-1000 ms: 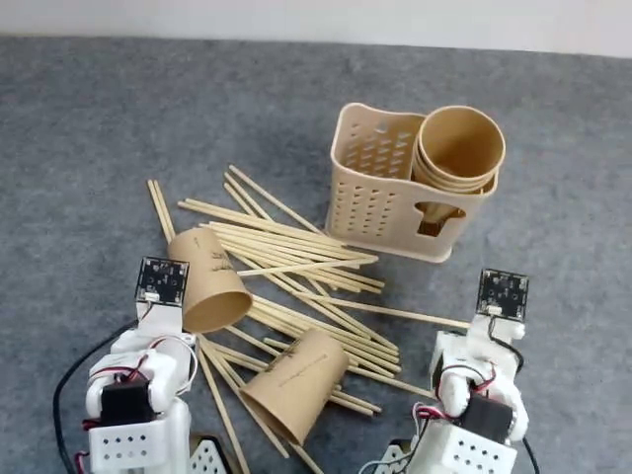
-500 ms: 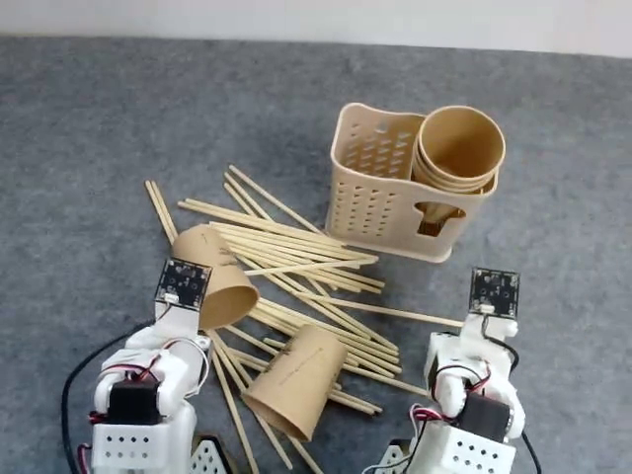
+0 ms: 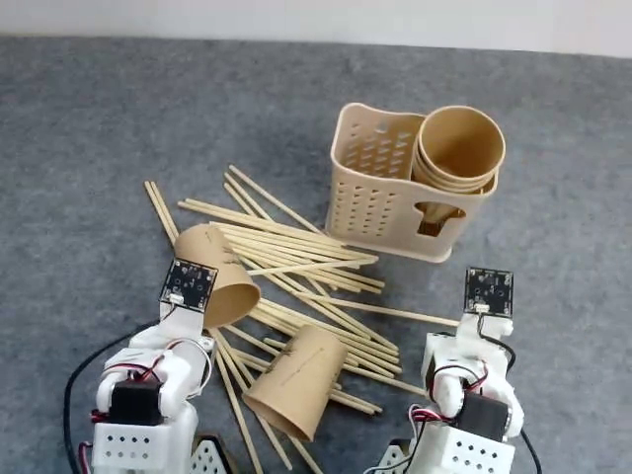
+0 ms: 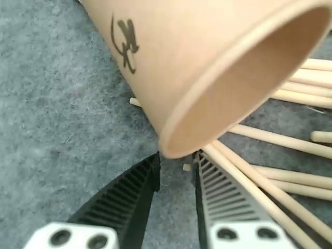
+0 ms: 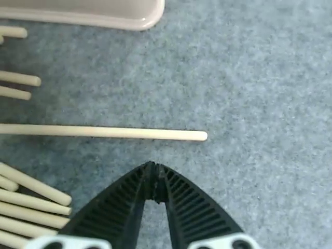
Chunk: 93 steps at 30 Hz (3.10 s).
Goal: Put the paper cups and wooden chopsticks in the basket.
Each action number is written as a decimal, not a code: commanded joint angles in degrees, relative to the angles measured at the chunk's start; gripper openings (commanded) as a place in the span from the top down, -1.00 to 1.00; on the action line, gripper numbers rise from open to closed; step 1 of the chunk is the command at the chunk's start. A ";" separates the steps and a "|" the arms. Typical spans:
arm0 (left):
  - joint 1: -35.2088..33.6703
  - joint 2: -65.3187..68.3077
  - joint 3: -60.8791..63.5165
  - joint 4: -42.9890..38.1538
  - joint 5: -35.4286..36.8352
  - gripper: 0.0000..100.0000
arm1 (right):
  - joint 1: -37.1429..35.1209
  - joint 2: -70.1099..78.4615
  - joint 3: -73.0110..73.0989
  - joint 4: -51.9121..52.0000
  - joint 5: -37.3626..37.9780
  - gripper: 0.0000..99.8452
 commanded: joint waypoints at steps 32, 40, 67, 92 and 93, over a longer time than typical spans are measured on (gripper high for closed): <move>0.66 18.51 -37.93 8.18 -22.59 0.54 | -0.66 -0.75 6.99 -1.45 0.09 0.99; 5.67 33.36 -40.57 2.37 -17.93 0.55 | -0.57 -0.75 6.99 -1.19 0.09 0.99; 5.23 0.04 -17.19 -12.31 -16.44 0.99 | 1.27 -0.75 6.90 -1.19 0.09 0.99; 10.33 37.93 -68.53 2.29 -7.91 0.99 | 1.45 -0.66 6.90 -1.10 0.09 0.99; 11.38 40.04 -71.43 2.99 -6.51 0.99 | 1.45 -0.66 6.90 -1.10 0.09 0.99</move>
